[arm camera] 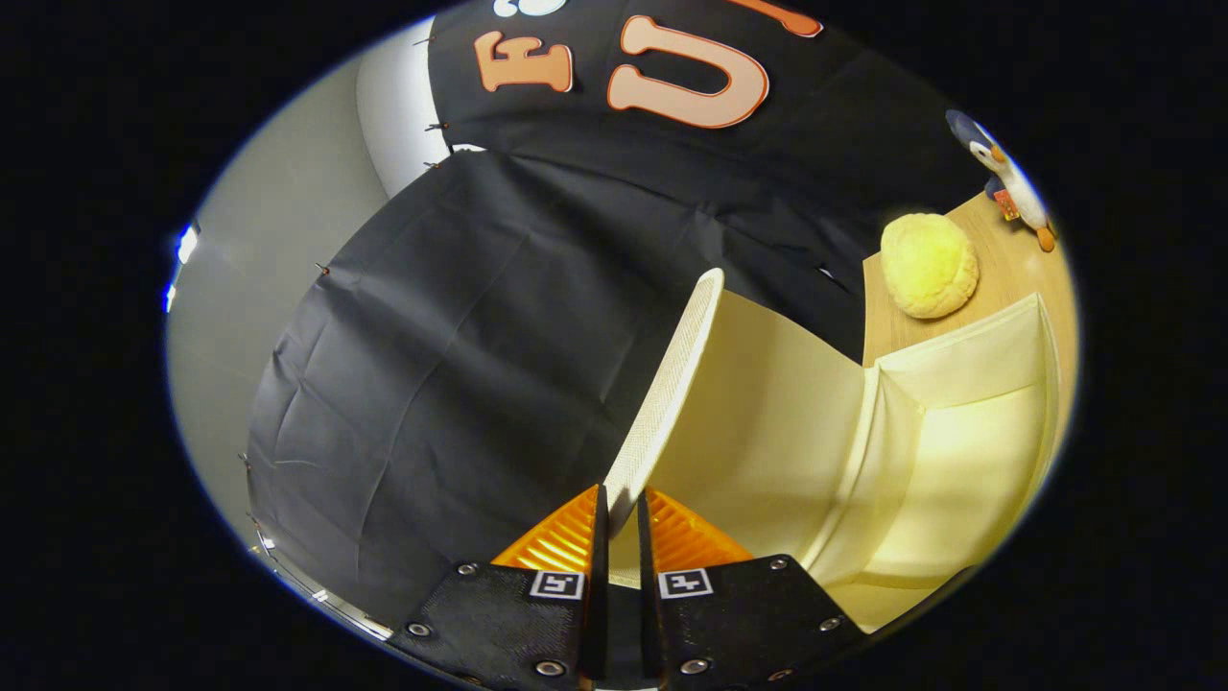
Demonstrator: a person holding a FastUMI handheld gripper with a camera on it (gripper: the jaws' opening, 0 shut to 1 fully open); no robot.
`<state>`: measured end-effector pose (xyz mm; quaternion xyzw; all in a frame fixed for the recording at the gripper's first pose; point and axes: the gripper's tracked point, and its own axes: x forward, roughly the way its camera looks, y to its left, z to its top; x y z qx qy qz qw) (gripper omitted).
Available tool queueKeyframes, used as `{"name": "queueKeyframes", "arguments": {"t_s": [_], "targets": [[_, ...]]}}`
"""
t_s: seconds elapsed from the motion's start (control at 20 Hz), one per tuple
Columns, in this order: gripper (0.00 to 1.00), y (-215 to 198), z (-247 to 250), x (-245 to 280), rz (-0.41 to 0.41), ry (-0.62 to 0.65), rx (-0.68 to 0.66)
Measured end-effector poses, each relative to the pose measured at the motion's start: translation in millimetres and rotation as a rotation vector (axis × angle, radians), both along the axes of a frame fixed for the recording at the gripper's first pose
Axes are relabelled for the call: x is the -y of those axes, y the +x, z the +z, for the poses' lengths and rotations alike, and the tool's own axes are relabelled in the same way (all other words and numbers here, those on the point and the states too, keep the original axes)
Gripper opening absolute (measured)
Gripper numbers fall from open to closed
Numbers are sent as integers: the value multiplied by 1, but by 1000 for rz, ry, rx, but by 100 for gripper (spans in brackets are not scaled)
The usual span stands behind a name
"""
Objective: Open the storage box then place both shoes into the box .Put the left shoe in first, then the right shoe, with the right side of both shoes facing outward in a uniform manner.
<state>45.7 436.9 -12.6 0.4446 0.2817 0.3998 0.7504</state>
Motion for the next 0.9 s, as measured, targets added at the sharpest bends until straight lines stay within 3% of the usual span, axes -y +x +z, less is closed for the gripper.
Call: {"name": "queueKeyframes", "arguments": {"t_s": [0.25,0.5,0.75,0.9], "targets": [[24,15,-8,-13,-42,-56,27],[54,24,-18,-2,-98,-105,66],[60,24,-11,12,-130,-42,29],[61,19,-4,-1,-88,-46,30]]}}
